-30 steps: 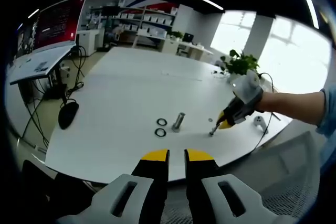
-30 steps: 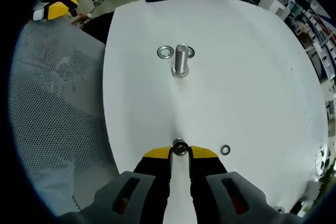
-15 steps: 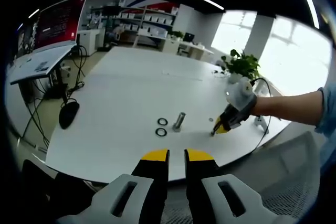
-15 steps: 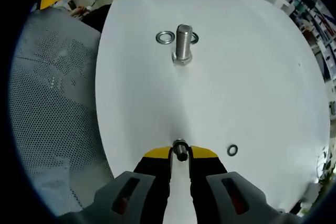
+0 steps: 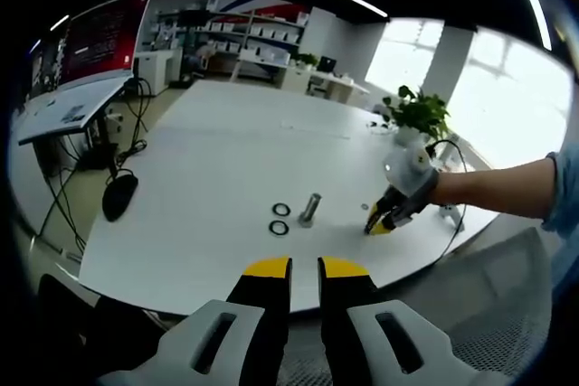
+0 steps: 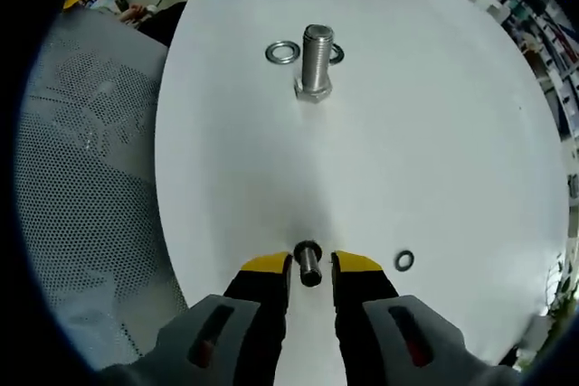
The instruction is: Place the washer onto the threaded stud by aligning its center hole with the stud, sliding it down to the base, and recovering from edge contact or off-axis alignment until the washer reaches the visible bottom stop.
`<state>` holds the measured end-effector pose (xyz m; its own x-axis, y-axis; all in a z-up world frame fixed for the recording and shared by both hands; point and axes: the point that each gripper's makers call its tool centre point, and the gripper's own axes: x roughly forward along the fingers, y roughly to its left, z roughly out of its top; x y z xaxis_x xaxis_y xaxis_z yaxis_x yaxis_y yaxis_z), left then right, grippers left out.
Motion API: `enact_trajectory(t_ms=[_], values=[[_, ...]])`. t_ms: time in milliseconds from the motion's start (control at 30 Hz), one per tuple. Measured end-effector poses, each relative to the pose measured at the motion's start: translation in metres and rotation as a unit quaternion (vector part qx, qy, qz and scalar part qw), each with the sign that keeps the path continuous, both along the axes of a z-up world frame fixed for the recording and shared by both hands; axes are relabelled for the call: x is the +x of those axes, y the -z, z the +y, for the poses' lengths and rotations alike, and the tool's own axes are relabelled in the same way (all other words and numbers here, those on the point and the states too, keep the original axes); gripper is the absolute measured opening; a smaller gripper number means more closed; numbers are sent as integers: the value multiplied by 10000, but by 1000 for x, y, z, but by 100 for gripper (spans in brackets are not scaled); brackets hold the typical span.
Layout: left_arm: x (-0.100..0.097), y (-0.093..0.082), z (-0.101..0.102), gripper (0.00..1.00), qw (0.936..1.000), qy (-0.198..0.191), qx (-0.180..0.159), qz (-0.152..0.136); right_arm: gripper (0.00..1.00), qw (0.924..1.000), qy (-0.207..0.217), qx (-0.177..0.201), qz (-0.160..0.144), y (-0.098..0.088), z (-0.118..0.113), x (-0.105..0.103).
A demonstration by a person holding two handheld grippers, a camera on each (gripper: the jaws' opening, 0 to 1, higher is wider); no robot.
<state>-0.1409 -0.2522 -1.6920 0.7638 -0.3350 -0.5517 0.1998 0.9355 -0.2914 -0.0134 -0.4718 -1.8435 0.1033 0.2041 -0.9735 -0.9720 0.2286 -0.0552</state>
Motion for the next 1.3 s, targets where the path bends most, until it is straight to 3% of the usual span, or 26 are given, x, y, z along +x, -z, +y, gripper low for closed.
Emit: enact_trajectory(t_ms=[500,967,1200,1300], values=[[0,0,0,9,10000,17,-5,-17,25,9994,334,12,-9,-10,-32,11],[-1,1,-1,9,10000,55,19,30,25,9981,605,146,21,-3,-37,16],[-1,1,-1,9,10000,71,35,42,24,9975,661,190,-138,0,-35,21],[-1,2,-1,9,9999,85,35,46,24,9975,675,196,-35,4,-34,20]])
